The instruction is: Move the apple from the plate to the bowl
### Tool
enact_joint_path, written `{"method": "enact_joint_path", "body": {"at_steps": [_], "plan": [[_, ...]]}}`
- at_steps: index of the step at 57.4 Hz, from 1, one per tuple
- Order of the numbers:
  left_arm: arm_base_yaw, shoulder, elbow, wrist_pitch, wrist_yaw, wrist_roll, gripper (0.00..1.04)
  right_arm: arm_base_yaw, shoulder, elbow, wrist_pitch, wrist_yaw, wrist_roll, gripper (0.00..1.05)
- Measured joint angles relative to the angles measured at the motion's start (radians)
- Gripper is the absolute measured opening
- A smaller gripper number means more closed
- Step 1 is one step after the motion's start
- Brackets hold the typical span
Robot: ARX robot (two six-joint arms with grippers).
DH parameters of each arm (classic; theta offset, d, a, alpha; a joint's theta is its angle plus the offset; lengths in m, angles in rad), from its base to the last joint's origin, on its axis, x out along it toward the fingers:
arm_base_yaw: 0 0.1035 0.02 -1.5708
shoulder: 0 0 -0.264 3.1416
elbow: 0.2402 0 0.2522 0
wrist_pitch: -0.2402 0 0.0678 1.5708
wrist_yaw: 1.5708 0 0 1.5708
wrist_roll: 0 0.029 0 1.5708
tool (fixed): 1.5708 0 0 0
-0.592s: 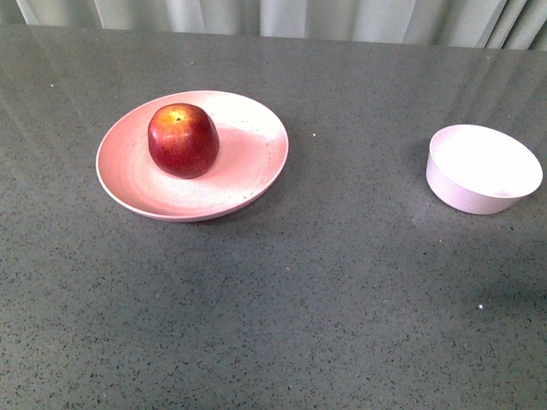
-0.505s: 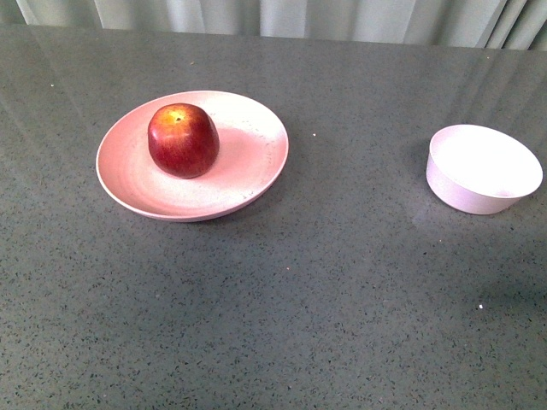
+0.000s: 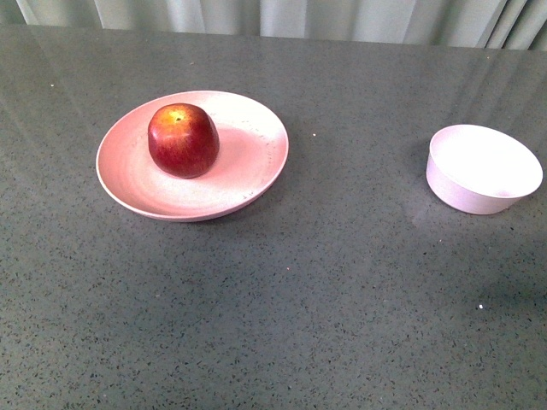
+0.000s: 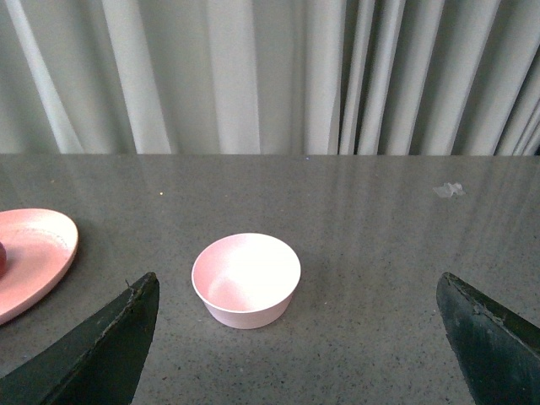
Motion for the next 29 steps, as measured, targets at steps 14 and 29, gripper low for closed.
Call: {"method": "enact_joint_path", "body": {"at_steps": [14,29], "plan": [[0.000,0.000,0.000,0.000,0.000,0.000,0.96,0.000,0.000,0.000,0.000,0.000,0.000,0.96],[0.000,0.000,0.000,0.000,0.000,0.000,0.96,0.000,0.000,0.000,0.000,0.000,0.000,0.96]]}}
